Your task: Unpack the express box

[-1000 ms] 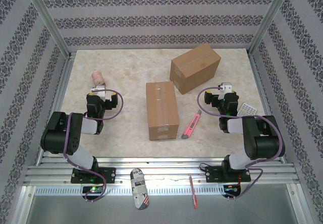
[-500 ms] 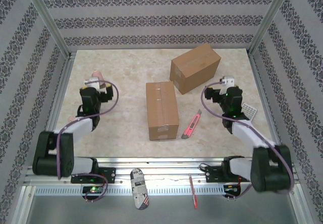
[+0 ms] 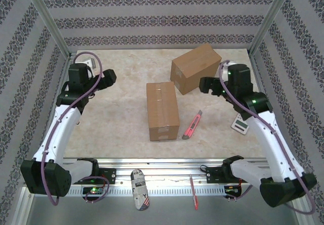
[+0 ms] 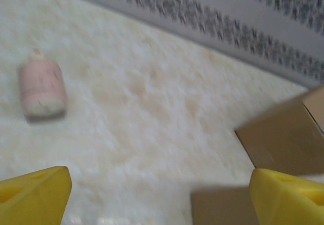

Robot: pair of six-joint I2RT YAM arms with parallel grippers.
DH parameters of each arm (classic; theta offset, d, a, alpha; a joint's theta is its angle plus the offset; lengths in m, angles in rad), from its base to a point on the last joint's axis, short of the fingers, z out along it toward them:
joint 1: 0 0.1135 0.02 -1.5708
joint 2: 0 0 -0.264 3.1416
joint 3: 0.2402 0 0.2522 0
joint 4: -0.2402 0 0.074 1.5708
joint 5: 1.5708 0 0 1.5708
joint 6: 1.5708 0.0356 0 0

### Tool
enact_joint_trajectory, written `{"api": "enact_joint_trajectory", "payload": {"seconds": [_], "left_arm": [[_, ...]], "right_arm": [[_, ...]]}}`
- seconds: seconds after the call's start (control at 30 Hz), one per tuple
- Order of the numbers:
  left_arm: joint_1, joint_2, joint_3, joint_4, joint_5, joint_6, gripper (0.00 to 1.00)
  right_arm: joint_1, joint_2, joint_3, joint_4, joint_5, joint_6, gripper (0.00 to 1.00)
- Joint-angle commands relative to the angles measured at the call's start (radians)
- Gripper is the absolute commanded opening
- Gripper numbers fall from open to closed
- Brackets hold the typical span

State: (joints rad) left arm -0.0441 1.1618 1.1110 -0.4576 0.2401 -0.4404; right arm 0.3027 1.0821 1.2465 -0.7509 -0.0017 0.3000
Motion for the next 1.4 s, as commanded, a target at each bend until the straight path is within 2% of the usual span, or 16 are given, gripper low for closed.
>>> {"api": "enact_joint_trajectory", "payload": {"seconds": [0.0,0.13,0.3,0.47,0.73,0.87,1.23,1.37], "left_arm": [[-0.042,0.018,0.074,-0.327,0.111,-0.052,0.89],[-0.119,0.031,0.084,-0.384,0.145,-0.066,0.87],[-0.197,0.056,0.066,-0.342,0.142,-0.109,0.87],[-0.244,0.102,0.075,-0.272,0.179,-0.135,0.87],[-0.29,0.16,0.075,-0.149,0.263,-0.183,0.88],[-0.331,0.188,0.084,-0.152,0.286,-0.18,0.87],[-0.394,0.183,0.028,-0.133,0.315,-0.2,0.83],[-0.402,0.183,0.016,-0.133,0.329,-0.204,0.83]], "right_arm": [[0.101,0.073,0.067,-0.203,-0.049,0.078,0.98],[0.203,0.14,0.063,-0.099,-0.113,0.129,0.98],[0.237,0.201,0.032,0.017,-0.192,0.191,0.94],[0.239,0.242,-0.003,0.1,-0.288,0.25,0.91],[0.242,0.305,-0.025,0.134,-0.269,0.278,0.86],[0.235,0.336,-0.04,0.162,-0.263,0.292,0.83],[0.23,0.452,-0.072,0.349,-0.439,0.358,0.66],[0.236,0.489,-0.055,0.39,-0.475,0.371,0.65]]}}
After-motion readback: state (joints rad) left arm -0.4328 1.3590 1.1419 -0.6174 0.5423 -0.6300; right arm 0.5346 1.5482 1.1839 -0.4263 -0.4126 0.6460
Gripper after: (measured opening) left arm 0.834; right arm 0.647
